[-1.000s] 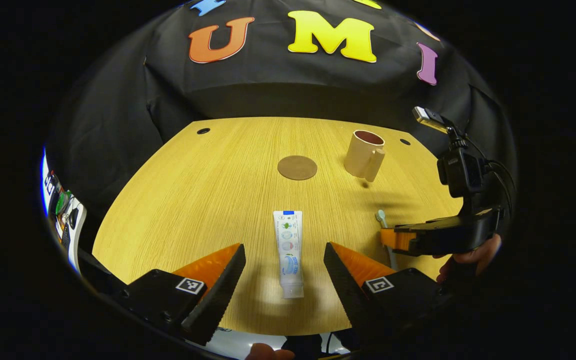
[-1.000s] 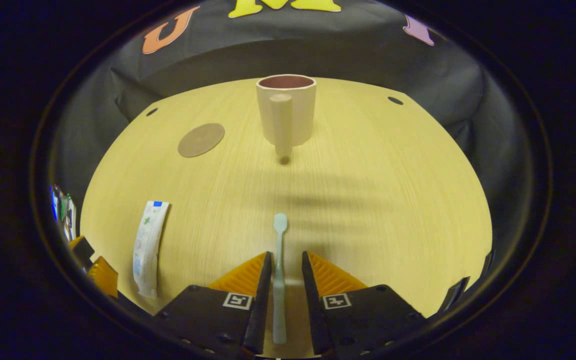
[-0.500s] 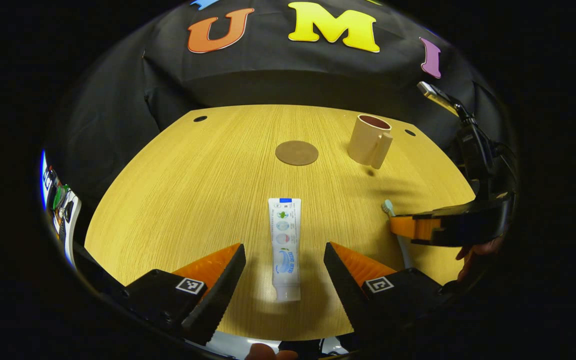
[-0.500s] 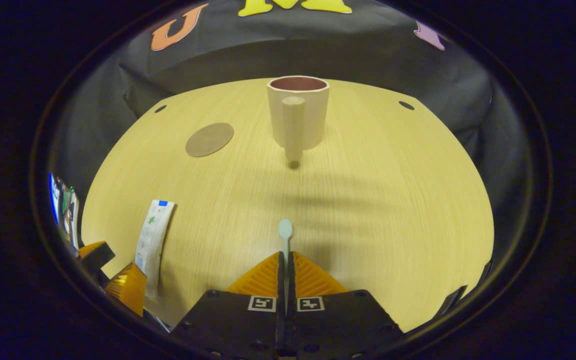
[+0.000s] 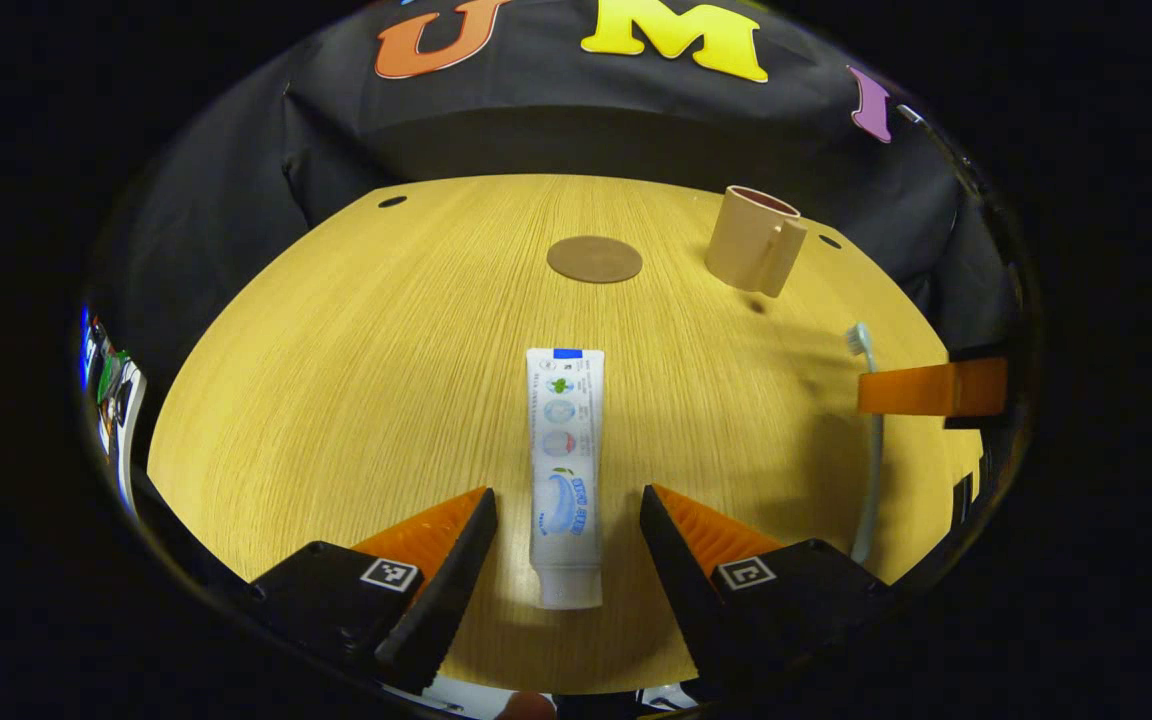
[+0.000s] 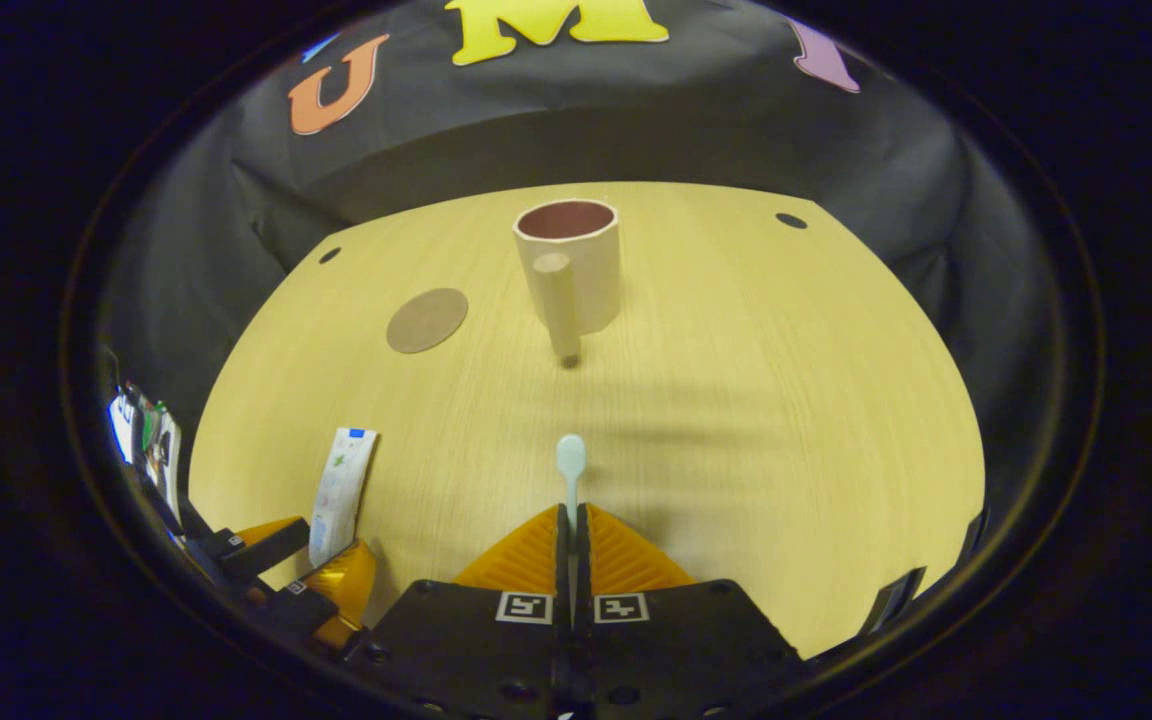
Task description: Put the toothbrush and toothpaste on the desktop into the cup, then pick up the cup and place it on the coaster on the desktop.
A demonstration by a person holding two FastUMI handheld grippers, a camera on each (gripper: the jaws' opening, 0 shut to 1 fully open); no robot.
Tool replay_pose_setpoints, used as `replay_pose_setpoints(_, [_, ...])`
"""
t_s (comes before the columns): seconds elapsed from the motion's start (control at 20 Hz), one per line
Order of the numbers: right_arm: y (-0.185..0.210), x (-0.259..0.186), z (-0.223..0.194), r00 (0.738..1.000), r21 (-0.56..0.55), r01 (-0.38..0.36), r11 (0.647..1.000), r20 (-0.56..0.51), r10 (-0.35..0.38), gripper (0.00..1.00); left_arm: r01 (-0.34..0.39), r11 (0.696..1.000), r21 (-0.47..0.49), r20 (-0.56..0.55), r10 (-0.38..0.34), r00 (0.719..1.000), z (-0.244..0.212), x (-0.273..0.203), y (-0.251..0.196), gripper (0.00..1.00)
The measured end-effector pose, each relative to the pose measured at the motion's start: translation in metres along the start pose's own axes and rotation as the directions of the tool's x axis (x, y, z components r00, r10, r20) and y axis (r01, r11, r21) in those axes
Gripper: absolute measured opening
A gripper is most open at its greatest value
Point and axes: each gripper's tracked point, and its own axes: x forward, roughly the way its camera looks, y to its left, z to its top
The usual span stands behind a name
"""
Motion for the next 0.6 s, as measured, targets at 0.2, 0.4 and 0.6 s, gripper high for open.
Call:
replay_pose_setpoints(0.2, [-0.005, -0.01, -0.001, 1.0, -0.006, 0.005, 1.0, 0.005, -0.005, 0.0, -0.003, 1.0, 0.026, 0.0, 0.003, 1.0, 0.009, 0.008, 0.004, 0.81])
replay_pose_setpoints(0.4, [-0.008, -0.017, 0.008, 1.0, -0.014, 0.007, 1.0, 0.03, -0.007, 0.0, 0.001, 0.999, 0.039, 0.0, -0.001, 1.0, 0.014, 0.012, 0.003, 0.63])
replay_pose_setpoints(0.6, [-0.009, -0.024, 0.026, 0.997, -0.021, 0.013, 1.0, 0.074, -0.011, 0.0, -0.011, 0.999, 0.03, -0.02, 0.011, 1.0, 0.015, 0.015, 0.003, 0.44])
